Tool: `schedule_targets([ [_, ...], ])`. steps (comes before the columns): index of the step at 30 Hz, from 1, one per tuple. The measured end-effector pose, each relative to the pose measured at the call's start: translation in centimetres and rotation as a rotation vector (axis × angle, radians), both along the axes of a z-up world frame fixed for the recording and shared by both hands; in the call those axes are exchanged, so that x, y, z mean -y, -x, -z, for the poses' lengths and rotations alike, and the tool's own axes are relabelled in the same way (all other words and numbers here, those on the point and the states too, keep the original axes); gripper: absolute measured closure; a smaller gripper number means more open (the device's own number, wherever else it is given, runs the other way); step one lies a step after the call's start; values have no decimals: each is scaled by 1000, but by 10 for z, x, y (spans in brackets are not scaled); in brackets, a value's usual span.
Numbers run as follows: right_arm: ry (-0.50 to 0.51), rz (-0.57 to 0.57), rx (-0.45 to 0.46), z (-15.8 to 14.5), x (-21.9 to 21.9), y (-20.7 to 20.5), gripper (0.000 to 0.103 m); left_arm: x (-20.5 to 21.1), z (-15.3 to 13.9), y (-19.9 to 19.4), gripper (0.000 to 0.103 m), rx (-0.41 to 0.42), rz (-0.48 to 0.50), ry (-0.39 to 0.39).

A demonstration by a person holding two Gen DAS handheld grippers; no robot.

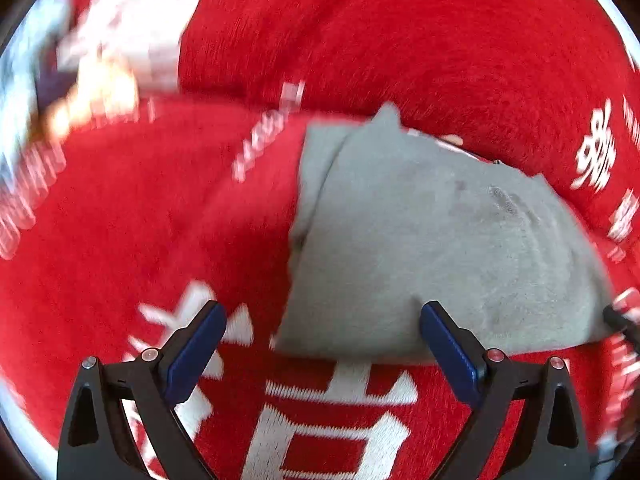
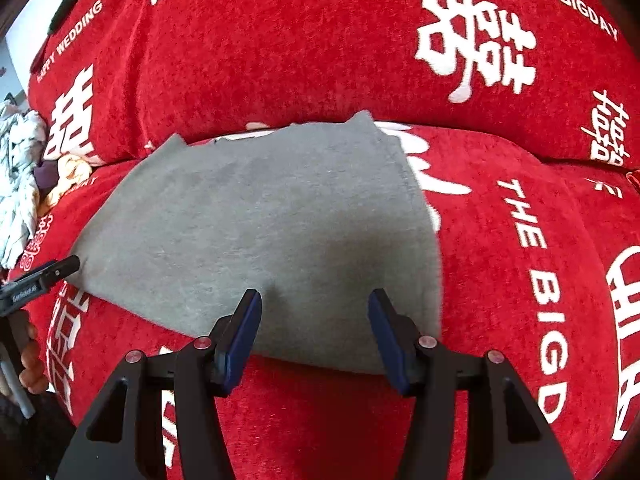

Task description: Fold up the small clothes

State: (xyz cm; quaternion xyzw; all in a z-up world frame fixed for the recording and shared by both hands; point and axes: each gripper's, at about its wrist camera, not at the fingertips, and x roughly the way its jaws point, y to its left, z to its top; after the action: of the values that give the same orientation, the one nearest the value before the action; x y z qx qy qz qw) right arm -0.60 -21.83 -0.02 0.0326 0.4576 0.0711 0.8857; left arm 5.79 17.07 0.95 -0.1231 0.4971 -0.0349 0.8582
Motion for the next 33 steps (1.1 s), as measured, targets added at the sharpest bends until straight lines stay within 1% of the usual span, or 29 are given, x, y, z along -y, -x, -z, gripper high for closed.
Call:
schedule_targets([
  [1,1,-9,0,0,-4,1,43,-16,11,-1,2,-36,0,151],
  [2,0,-18,1,-1,-7,2,43,-26,11,4,1,10,-1,230],
  [3,-2,-26,1,-1,-12,2,43,-29,11,5,1,19,3,262],
  [4,-4,-34,0,-2,-15,2,43,-32,13,2,1,9,7,301],
  [6,-9,-59,4,-5,-27,1,43,-32,13,-2,1,5,3,333],
  [8,-9,-95,16,-8,-39,1,43,-25,14,-10,1,-1,40,410],
  [9,-5,-125,26,-10,-49,2,43,-20,14,-13,1,-4,50,431],
  [11,30,-187,45,-13,-70,3,43,-12,15,-20,1,-10,59,451],
  [13,76,-236,59,-13,-90,5,43,-9,15,-26,1,-12,49,470],
  [15,82,-262,56,-11,-102,6,43,-10,15,-31,1,-12,48,507],
  [16,78,-267,48,-9,-106,5,43,-11,15,-33,4,-12,41,514],
  [17,75,-268,41,-8,-107,4,43,-12,14,-34,24,-3,32,513],
  [18,71,-268,33,-7,-108,2,43,-14,15,-33,38,-6,30,510],
  [19,69,-266,29,-6,-108,1,43,-14,20,-36,67,-37,37,520],
  [20,68,-265,26,-7,-107,0,43,-15,26,-37,75,-66,45,539],
  [21,66,-260,21,-8,-106,-4,43,-16,31,-38,75,-75,33,556],
  [22,66,-255,17,-9,-105,-7,43,-17,30,-36,76,-60,29,564],
  [23,63,-246,12,-12,-104,-13,43,-17,28,-35,76,-50,25,555],
  [24,57,-240,9,-14,-102,-20,43,-14,25,-33,76,-37,21,527],
  [26,19,-225,-11,-21,-102,-38,43,-2,16,-29,76,10,30,414],
  [27,-2,-221,-24,-23,-103,-47,43,7,10,-25,76,40,39,339],
  [28,-36,-214,-44,-27,-104,-61,38,12,7,-23,77,60,42,302],
  [29,-63,-200,-61,-30,-107,-75,34,14,6,-22,77,73,43,284],
  [30,-77,-194,-72,-31,-110,-84,33,16,4,-20,77,89,43,263],
  [32,-113,-188,-120,-32,-124,-109,32,19,1,-17,77,114,37,223],
  [33,-125,-187,-156,-31,-134,-126,32,24,-2,-15,77,128,38,183],
])
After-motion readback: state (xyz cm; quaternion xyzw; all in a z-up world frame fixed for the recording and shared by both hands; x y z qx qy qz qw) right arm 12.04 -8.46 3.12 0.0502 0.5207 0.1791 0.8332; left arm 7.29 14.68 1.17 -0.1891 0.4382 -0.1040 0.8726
